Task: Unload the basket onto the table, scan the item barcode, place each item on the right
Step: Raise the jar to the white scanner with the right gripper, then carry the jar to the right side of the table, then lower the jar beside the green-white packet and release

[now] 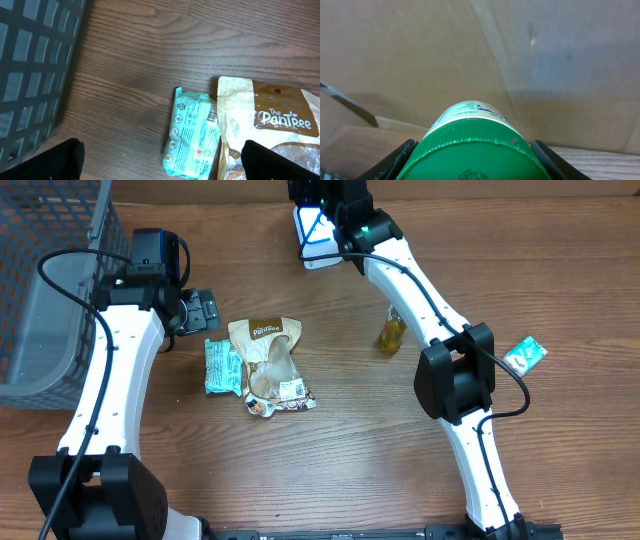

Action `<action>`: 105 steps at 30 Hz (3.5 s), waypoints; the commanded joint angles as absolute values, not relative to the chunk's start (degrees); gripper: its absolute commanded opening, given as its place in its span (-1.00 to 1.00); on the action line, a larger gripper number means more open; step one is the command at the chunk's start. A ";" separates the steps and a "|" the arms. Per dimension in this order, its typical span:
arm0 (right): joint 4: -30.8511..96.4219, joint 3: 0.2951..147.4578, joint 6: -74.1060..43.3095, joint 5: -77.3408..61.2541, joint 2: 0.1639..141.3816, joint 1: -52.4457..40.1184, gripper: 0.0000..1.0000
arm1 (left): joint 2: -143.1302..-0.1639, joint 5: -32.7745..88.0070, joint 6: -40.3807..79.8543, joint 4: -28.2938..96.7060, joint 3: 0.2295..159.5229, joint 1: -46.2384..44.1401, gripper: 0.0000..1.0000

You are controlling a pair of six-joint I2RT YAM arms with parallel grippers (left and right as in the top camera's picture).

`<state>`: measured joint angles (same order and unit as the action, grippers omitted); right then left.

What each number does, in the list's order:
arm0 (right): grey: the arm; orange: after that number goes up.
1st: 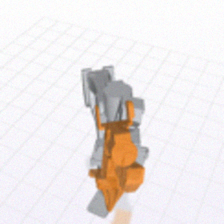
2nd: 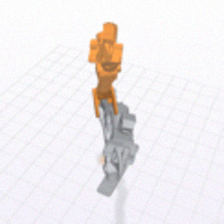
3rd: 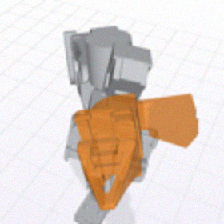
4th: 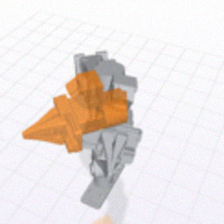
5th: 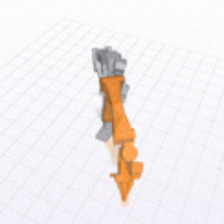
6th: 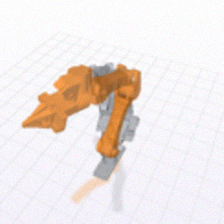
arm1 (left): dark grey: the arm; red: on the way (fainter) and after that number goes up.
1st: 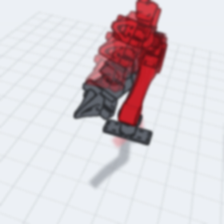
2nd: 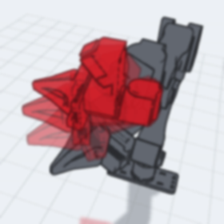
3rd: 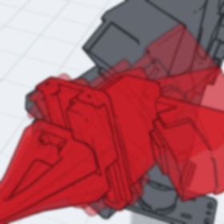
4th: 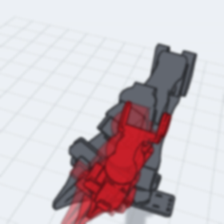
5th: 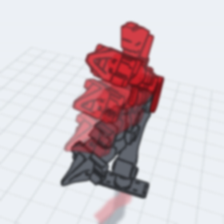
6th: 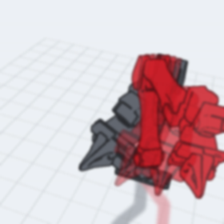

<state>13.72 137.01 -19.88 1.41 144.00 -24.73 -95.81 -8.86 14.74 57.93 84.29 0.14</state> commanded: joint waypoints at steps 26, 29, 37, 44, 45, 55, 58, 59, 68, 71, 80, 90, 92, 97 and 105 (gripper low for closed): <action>9.50 136.90 -20.99 -2.28 145.03 -20.49 -0.93 | -95.92 -9.39 13.91 58.08 85.25 0.23 0.99; 14.09 136.90 -20.75 -5.69 140.57 -18.76 -0.93 | -95.92 -9.39 13.91 58.08 85.25 0.23 0.99; 42.15 136.90 -20.80 -11.66 127.81 -12.60 -0.93 | -95.92 -9.39 13.93 58.08 85.25 0.23 0.99; 70.63 136.88 -17.28 -11.38 124.38 -3.73 -0.92 | -95.92 -9.39 13.93 58.08 85.25 0.23 0.99; 74.39 136.86 -15.90 -10.55 124.75 -2.39 -0.92 | -95.92 -9.39 13.93 58.08 85.25 0.23 0.99; 95.02 136.33 -14.96 3.55 128.88 7.75 -0.89 | -95.92 -9.39 13.91 58.08 85.25 0.23 0.99; 95.09 134.17 -14.92 3.62 129.16 9.28 -0.80 | -95.92 -9.39 13.91 58.08 85.25 0.23 0.99; 94.65 132.73 -14.92 3.62 129.16 9.82 -0.79 | -95.92 -9.39 13.93 58.08 85.25 0.23 0.99; 85.65 120.53 -14.92 8.60 129.19 12.25 -0.67 | -95.92 -9.39 13.91 58.08 85.25 0.23 0.99; 82.70 117.84 -14.94 8.54 129.19 12.91 -0.41 | -95.92 -9.39 13.93 58.08 85.25 0.23 0.99; 81.93 117.05 -14.87 8.56 129.16 13.04 0.55 | -95.92 -9.39 13.93 58.08 85.25 0.23 0.99; 84.77 120.49 -14.72 8.58 127.70 13.04 0.85 | -95.92 -9.39 13.93 58.08 85.25 0.23 0.99; 85.89 123.26 -14.74 8.54 126.69 13.04 0.90 | -95.92 -9.39 13.93 58.08 85.25 0.23 0.99; 89.49 131.63 -14.76 7.14 123.72 12.58 0.93 | -95.92 -9.39 13.93 58.08 85.25 0.23 0.99; 87.83 135.31 -14.94 0.08 122.54 12.45 1.00 | -95.92 -9.39 13.91 58.08 85.25 0.23 0.99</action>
